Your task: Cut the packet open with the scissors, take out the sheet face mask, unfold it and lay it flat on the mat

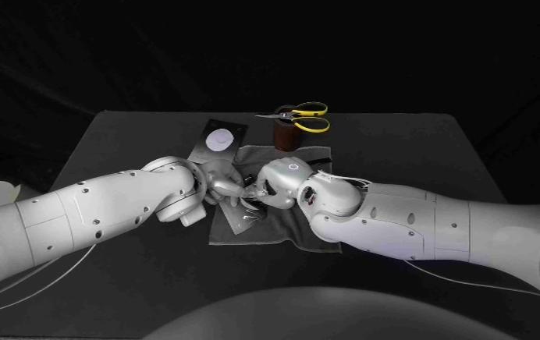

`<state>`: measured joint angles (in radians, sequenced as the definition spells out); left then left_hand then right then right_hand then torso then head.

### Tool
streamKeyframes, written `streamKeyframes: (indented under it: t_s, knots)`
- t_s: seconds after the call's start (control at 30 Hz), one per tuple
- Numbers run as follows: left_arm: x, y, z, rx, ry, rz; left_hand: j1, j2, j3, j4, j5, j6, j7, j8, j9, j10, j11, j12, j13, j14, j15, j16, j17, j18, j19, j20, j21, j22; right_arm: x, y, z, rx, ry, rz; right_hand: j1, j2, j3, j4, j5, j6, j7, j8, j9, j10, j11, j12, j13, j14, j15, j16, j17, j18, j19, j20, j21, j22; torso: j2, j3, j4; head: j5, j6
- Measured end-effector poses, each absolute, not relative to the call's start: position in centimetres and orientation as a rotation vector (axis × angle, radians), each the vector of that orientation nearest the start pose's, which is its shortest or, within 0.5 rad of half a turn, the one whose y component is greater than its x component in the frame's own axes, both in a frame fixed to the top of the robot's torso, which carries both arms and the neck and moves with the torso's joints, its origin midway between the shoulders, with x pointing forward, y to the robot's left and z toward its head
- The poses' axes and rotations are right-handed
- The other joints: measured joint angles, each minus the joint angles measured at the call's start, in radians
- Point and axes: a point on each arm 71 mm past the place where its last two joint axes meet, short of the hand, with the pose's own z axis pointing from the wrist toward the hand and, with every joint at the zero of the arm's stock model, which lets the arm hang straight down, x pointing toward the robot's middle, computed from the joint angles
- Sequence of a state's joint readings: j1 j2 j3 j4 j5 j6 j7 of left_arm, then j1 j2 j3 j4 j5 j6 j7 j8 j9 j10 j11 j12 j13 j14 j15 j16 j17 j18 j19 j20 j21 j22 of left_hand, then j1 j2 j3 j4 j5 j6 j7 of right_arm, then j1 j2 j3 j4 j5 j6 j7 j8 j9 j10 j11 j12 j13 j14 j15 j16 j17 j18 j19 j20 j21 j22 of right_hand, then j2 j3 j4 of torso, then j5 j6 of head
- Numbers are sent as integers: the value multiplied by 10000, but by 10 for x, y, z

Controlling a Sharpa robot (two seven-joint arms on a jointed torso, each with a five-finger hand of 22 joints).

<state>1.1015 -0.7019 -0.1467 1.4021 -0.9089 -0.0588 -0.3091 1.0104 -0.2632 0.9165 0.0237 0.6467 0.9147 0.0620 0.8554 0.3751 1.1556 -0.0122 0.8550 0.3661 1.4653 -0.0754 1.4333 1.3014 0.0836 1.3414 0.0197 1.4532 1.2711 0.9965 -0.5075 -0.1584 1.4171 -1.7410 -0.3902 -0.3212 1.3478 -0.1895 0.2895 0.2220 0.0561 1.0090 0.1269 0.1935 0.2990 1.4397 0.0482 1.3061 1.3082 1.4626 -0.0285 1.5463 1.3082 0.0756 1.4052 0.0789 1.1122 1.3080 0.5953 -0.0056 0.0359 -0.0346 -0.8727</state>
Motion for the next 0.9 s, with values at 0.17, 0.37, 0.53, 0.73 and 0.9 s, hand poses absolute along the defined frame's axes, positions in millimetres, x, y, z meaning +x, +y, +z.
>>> streamKeyframes:
  t_s: [0.17,0.37,0.53,0.73,0.9]
  knots:
    - [454,174,-305,-3544,23414,-6784,1,1,12,12,-2,-4,2,0,151,-51,-17,0,-12,-1,1,-44,-8,0,0,0,-2,-19,420,-61,-309,-3685,17614,6246,425,423,460,-96,-28,254,-101,140,12,21,-87,57,2,0,0,3,-6,0,0,0,99,1,0,-4,2,-16,0]
    - [454,173,-305,-3539,23419,-6786,3,3,12,12,-17,-36,2,0,285,-69,0,0,-13,-2,3,-45,-10,1,1,0,-3,-46,423,-60,-309,-3707,17584,6199,772,839,1065,-427,-46,640,-312,425,114,94,-235,214,72,7,-80,4,-9,0,127,-128,285,1,3,-4,9,-23,-1]
    - [454,173,-305,-3552,23419,-6785,3,3,12,12,-19,-43,7,0,295,-70,1,0,-13,-2,3,-45,-18,1,-5,-5,-21,-57,424,-59,-310,-3772,17545,6182,746,941,1323,-617,-50,794,-467,665,241,165,-342,450,-1,22,-168,76,-8,-1,186,-187,475,-2,2,-3,9,-17,-1]
    - [454,173,-305,-3562,23425,-6790,5,5,11,11,-22,-56,17,-1,418,-86,17,0,-23,-3,4,-45,-17,1,-69,-2,-21,-76,424,-59,-309,-3839,17506,6192,642,1045,1583,-750,-120,893,-578,895,279,176,-399,754,-23,23,-241,135,-6,0,289,-292,636,-7,3,-4,3,-12,-1]
    - [454,173,-305,-3580,23430,-6796,5,6,11,11,-26,-57,18,-2,425,-86,18,-1,-24,-4,5,-45,-17,2,-69,-2,-22,-113,424,-60,-310,-3857,17467,6213,605,1081,1646,-736,-140,876,-596,957,278,163,-414,858,-1,8,-294,137,-4,-1,308,-311,784,-6,6,2,2,-12,-1]
